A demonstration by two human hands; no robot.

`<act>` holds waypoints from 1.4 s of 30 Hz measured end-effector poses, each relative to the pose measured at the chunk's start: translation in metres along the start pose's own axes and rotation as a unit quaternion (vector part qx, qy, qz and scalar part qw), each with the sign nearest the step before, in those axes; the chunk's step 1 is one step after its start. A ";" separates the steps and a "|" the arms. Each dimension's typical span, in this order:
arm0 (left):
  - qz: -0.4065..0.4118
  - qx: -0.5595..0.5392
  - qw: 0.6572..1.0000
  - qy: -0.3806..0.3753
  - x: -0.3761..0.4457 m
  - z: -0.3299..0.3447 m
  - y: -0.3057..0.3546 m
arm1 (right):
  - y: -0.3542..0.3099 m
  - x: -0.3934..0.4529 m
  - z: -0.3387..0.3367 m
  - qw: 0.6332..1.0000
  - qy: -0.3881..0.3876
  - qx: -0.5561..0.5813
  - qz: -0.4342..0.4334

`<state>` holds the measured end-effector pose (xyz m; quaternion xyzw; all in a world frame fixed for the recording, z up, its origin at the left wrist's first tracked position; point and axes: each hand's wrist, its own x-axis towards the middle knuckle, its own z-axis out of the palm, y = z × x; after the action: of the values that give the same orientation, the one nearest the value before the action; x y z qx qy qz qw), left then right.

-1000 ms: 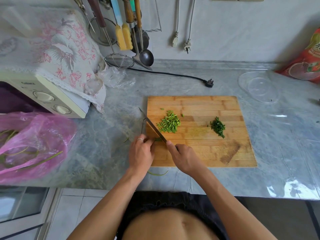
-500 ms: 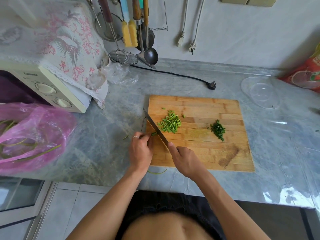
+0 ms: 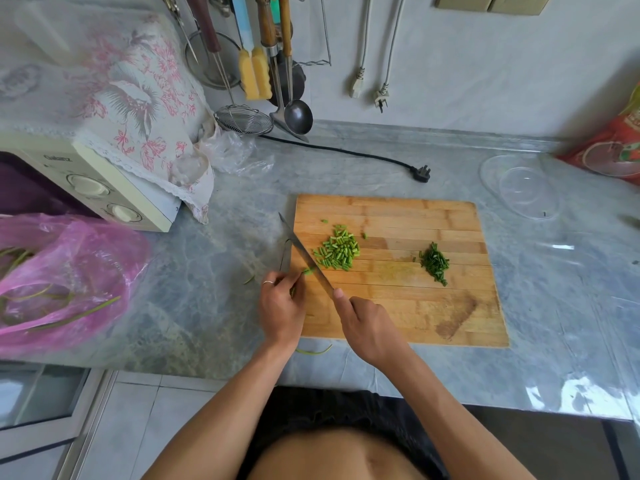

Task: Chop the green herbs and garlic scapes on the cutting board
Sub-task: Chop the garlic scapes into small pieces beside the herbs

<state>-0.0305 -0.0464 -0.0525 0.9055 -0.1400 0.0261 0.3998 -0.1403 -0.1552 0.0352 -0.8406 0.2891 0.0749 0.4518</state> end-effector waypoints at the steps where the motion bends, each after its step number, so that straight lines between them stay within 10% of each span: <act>1: -0.001 -0.005 1.000 0.004 0.000 0.000 -0.001 | 0.001 -0.003 0.001 1.000 -0.009 -0.013 0.015; 22: 0.027 0.046 0.998 -0.041 -0.001 0.000 -0.005 | -0.008 0.006 0.016 0.991 -0.031 -0.127 0.029; 42: 0.096 0.065 0.991 -0.066 0.010 -0.010 -0.007 | 0.004 0.015 -0.004 0.998 0.022 -0.010 0.053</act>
<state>-0.0180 -0.0374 -0.0488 0.9118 -0.2503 0.0132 0.3252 -0.1306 -0.1663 0.0285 -0.8304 0.3422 0.0827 0.4319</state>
